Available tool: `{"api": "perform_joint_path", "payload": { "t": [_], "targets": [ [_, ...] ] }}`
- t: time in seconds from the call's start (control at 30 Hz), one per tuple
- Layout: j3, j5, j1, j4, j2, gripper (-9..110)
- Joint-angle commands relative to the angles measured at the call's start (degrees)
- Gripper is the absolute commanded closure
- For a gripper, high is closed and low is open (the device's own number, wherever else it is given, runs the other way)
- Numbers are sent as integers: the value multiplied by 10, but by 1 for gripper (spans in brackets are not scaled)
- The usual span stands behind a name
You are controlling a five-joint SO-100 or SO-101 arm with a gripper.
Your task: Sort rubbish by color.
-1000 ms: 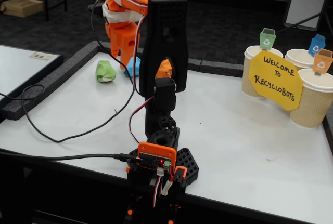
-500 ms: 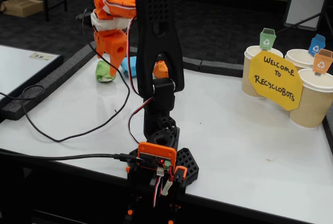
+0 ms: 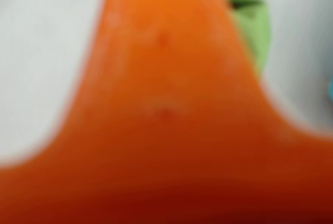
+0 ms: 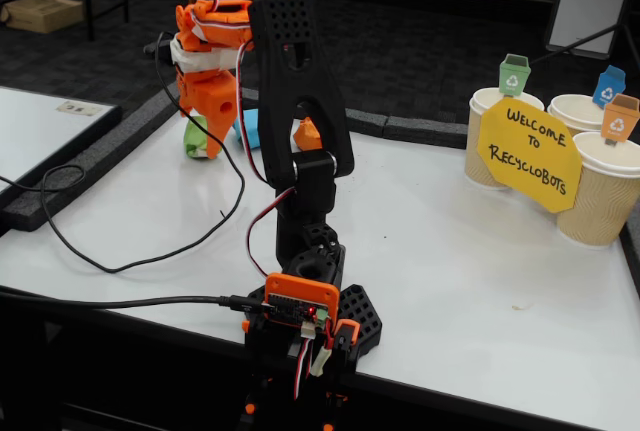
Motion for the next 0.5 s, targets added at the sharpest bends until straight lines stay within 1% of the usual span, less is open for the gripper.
{"api": "perform_joint_path", "payload": {
  "t": [0.0, 0.37, 0.47],
  "targets": [
    [-89, -11, 1, -19, 6, 69],
    [-111, -11, 40, -39, -33, 70],
    [-113, -11, 51, -55, -44, 75]
  ]
}}
